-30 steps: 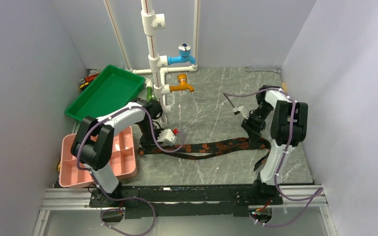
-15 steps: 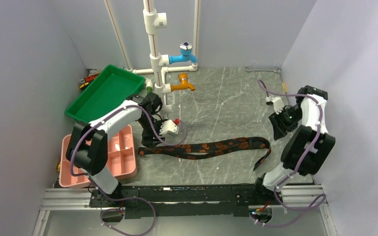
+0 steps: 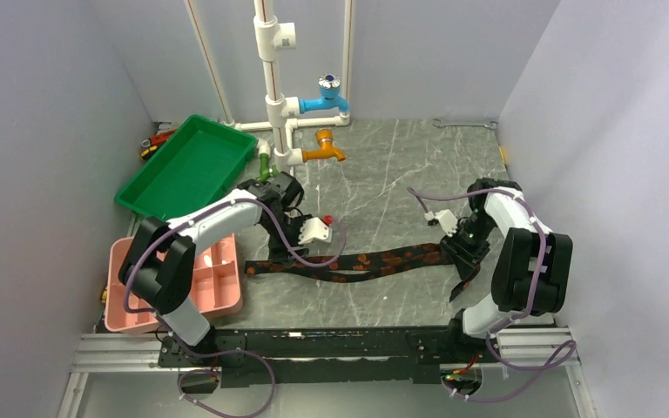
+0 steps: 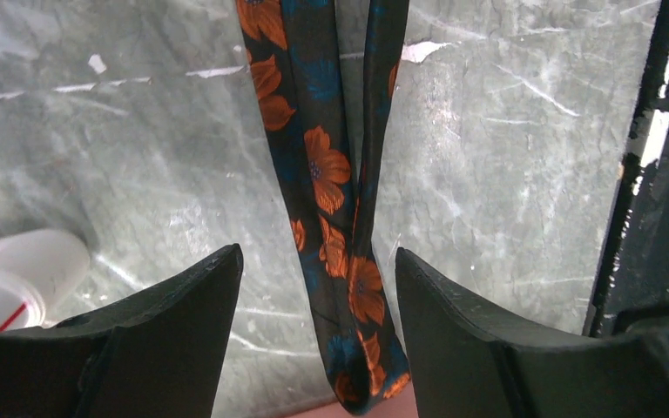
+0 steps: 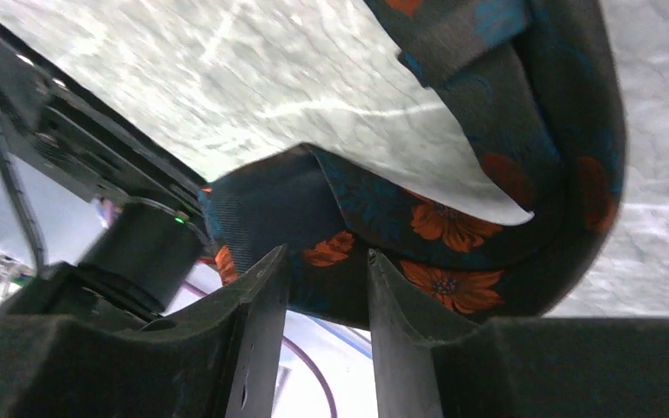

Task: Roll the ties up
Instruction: Flatten out the tie at the center of the board.

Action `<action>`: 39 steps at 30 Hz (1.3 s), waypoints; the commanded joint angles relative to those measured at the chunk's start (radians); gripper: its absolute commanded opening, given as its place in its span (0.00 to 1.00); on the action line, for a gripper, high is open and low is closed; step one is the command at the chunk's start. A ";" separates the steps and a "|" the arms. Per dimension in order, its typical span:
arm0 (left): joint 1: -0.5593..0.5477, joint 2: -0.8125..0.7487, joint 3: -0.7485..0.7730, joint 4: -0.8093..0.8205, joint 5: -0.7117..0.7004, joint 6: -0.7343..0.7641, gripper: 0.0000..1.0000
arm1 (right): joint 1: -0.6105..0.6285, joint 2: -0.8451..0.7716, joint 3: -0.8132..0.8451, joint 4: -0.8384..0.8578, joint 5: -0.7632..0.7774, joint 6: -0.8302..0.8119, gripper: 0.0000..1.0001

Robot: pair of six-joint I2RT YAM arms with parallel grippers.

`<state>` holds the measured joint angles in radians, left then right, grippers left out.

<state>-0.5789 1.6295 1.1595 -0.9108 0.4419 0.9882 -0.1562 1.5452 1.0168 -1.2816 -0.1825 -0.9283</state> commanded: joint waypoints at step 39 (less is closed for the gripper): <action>0.001 -0.033 -0.050 0.098 -0.050 -0.011 0.84 | -0.208 0.272 0.321 -0.021 -0.280 0.154 0.64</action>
<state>-0.5827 1.6558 1.0851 -0.8055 0.3687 0.9878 -0.3630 1.8038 1.3705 -1.3800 -0.3542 -0.8455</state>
